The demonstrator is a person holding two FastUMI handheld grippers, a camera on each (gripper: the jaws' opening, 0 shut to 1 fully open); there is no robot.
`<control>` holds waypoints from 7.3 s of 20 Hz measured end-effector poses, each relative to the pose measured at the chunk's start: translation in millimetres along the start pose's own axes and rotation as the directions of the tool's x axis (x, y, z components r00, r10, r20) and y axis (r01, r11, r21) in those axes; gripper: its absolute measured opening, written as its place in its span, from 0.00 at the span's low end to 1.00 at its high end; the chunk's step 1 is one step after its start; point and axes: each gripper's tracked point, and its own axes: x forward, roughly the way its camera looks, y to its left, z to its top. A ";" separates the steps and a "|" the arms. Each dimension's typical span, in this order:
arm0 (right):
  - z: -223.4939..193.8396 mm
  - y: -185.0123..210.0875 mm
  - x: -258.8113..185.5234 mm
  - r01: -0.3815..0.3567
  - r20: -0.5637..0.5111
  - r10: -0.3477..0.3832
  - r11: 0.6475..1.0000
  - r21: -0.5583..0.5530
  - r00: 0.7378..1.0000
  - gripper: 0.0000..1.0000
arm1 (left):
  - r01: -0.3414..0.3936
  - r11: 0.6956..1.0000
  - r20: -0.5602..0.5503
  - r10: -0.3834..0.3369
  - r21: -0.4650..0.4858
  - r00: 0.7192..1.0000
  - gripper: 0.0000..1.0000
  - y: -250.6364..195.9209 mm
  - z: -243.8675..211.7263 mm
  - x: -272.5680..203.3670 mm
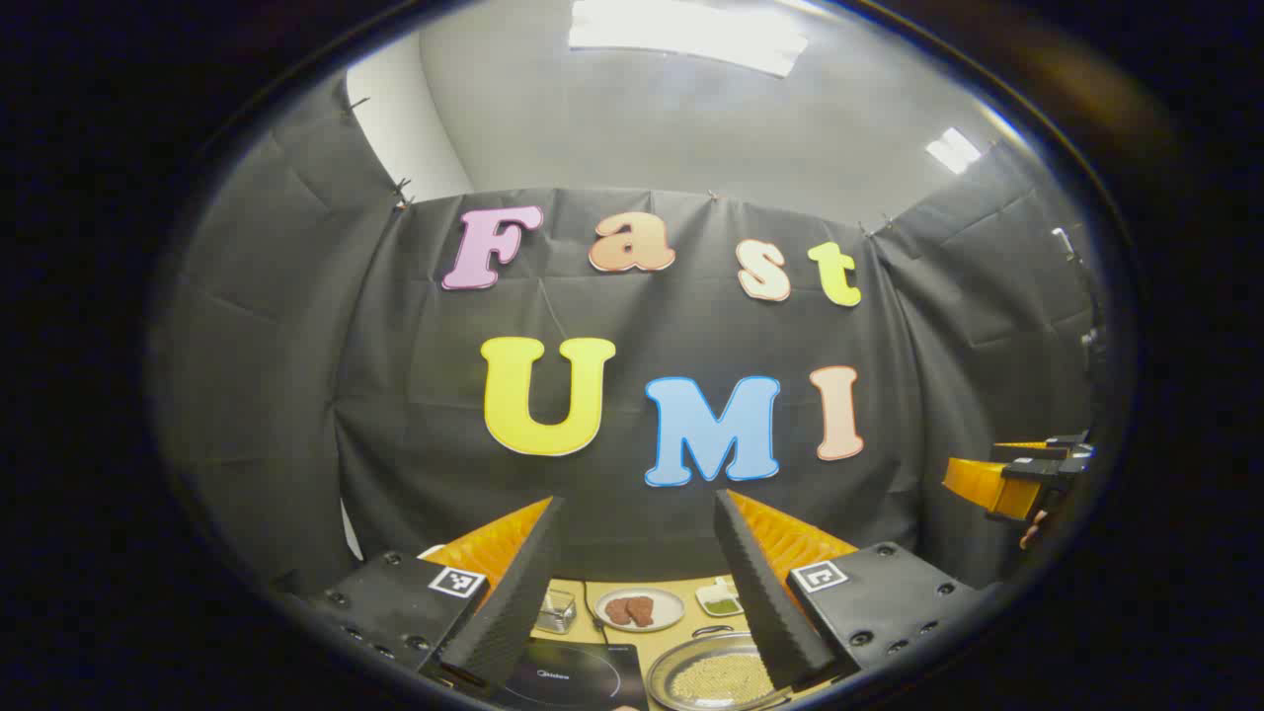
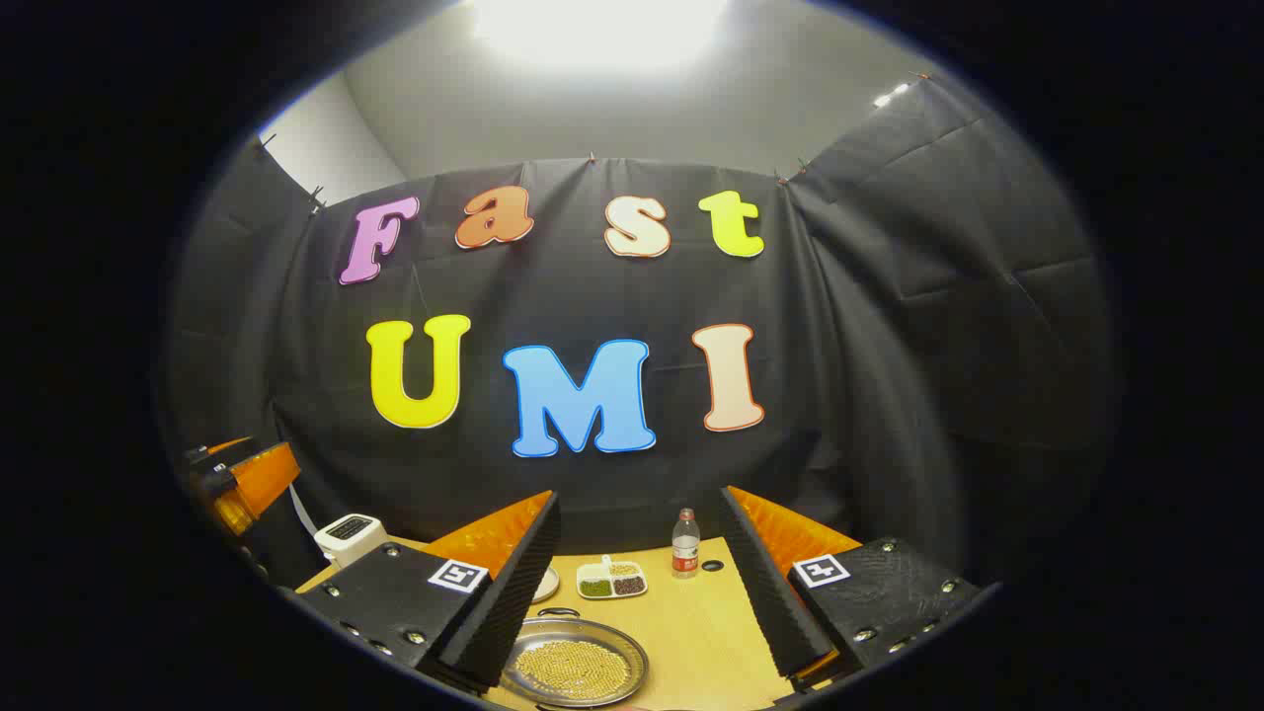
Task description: First push the handle of the pot to place it horizontally, then grasp the pot with both hands and set it on the induction cooktop.
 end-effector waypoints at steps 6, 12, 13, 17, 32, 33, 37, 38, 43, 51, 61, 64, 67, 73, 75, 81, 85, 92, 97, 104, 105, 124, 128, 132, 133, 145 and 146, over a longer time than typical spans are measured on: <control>-11.0 5.1 -4.1 0.007 -0.022 -0.007 1.000 -0.005 1.000 0.97 | 0.026 1.000 -0.015 -0.026 -0.010 1.000 0.96 4.6 -2.4 0.6; -13.4 9.5 7.5 -0.016 -0.018 0.016 1.000 0.009 1.000 0.96 | 0.008 1.000 -0.033 -0.008 -0.013 0.999 0.98 5.7 -14.5 8.7; -13.0 10.7 11.0 -0.024 -0.017 0.024 1.000 0.012 1.000 0.96 | -0.001 1.000 -0.040 0.001 -0.018 0.999 1.00 7.0 -17.8 9.6; -14.8 16.7 26.2 -0.047 -0.022 0.047 0.999 0.011 0.999 0.97 | -0.021 1.000 -0.047 0.021 -0.010 0.999 1.00 10.7 -22.6 18.4; -108.2 64.7 32.0 -0.171 -0.286 0.168 0.985 0.012 0.943 0.51 | -0.016 1.000 -0.105 0.014 -0.021 0.994 1.00 20.9 -54.3 27.8; -116.4 72.2 31.2 -0.187 -0.310 0.186 0.982 0.026 0.932 0.25 | -0.016 1.000 -0.114 0.013 -0.021 0.993 1.00 21.8 -57.6 28.5; -162.7 85.3 27.6 -0.214 -0.429 0.208 0.976 0.035 0.879 0.02 | -0.022 1.000 -0.139 0.020 -0.010 0.990 1.00 32.5 -67.9 29.5; -174.7 90.0 27.2 -0.222 -0.464 0.222 0.974 0.056 0.858 0.02 | -0.025 1.000 -0.142 0.024 -0.010 0.990 1.00 34.8 -69.6 29.5; -232.6 107.7 16.6 -0.257 -0.626 0.258 0.962 0.095 0.736 0.02 | -0.054 0.999 -0.141 0.053 -0.007 0.989 1.00 51.0 -70.0 32.1; -333.4 138.8 -37.0 -0.252 -0.835 0.370 0.924 0.286 0.408 0.02 | -0.075 0.997 -0.161 0.073 -0.003 0.984 0.93 63.7 -79.8 34.8; -405.1 145.2 -83.9 -0.131 -0.904 0.384 0.922 0.364 0.190 0.03 | -0.093 0.996 -0.194 0.093 0.010 0.977 1.00 70.6 -91.8 25.2; -416.7 149.3 -78.8 -0.084 -0.897 0.398 0.917 0.389 0.191 0.02 | -0.093 0.996 -0.198 0.094 0.014 0.976 0.96 69.4 -90.4 21.4; -418.1 154.7 -75.7 -0.044 -0.883 0.423 0.905 0.423 0.203 0.02 | -0.093 0.995 -0.205 0.095 0.019 0.974 0.98 68.0 -91.5 19.0; -423.3 147.8 -74.8 -0.001 -0.874 0.434 0.896 0.445 0.219 0.01 | -0.091 0.996 -0.209 0.094 0.027 0.973 1.00 61.1 -91.0 15.2; -423.7 138.9 -76.5 -0.004 -0.878 0.422 0.902 0.432 0.228 0.01 | -0.086 0.996 -0.206 0.089 0.024 0.974 1.00 57.2 -90.8 14.8; -423.8 103.6 -72.7 0.011 -0.894 0.362 0.926 0.378 0.263 0.01 | -0.060 0.998 -0.198 0.063 0.020 0.978 0.97 43.1 -84.1 14.6; -424.5 80.5 -71.4 0.037 -0.898 0.338 0.931 0.362 0.280 0.01 | -0.044 0.999 -0.191 0.048 0.025 0.980 1.00 32.4 -82.5 15.5; -422.2 34.5 -58.6 0.046 -0.914 0.249 0.960 0.277 0.320 0.01 | -0.004 1.000 -0.197 0.008 0.023 0.980 1.00 5.7 -84.8 20.6; -418.6 5.1 -48.6 0.038 -0.919 0.197 0.974 0.222 0.341 0.01 | 0.021 1.000 -0.200 -0.018 0.012 0.980 1.00 -10.4 -87.2 28.7; -418.4 -27.4 -28.5 0.054 -0.918 0.144 0.983 0.176 0.370 0.01 | 0.065 0.998 -0.181 -0.067 -0.016 0.981 0.93 -27.8 -83.3 34.2; -418.7 -31.5 -25.6 0.055 -0.918 0.139 0.984 0.172 0.371 0.01 | 0.066 0.998 -0.173 -0.068 -0.014 0.983 0.93 -28.0 -80.5 35.4; -422.7 -86.7 40.6 0.069 -0.927 0.069 0.992 0.101 0.370 0.01 | 0.059 0.998 -0.194 -0.059 -0.007 0.979 1.00 -39.7 -89.0 51.3; -426.1 -94.6 54.9 0.028 -0.929 0.051 0.997 0.066 0.366 0.01 | 0.056 0.998 -0.191 -0.056 -0.004 0.980 1.00 -44.9 -89.3 57.4; -428.0 -97.6 71.9 0.007 -0.930 0.055 0.998 0.062 0.364 0.01 | 0.047 0.999 -0.213 -0.046 0.001 0.976 1.00 -51.0 -100.2 64.9; -427.9 -98.3 76.8 0.001 -0.929 0.056 0.998 0.060 0.365 0.01 | 0.044 0.999 -0.219 -0.043 -0.003 0.975 1.00 -52.6 -103.2 66.3; -435.7 -105.0 111.2 -0.051 -0.931 0.054 0.998 0.039 0.362 0.01 | 0.026 0.999 -0.269 -0.018 0.025 0.963 0.97 -64.6 -125.4 85.8; -433.7 -108.5 111.0 -0.049 -0.928 0.044 0.998 0.028 0.370 0.01 | 0.030 0.999 -0.276 -0.023 0.022 0.961 0.97 -66.6 -128.8 87.5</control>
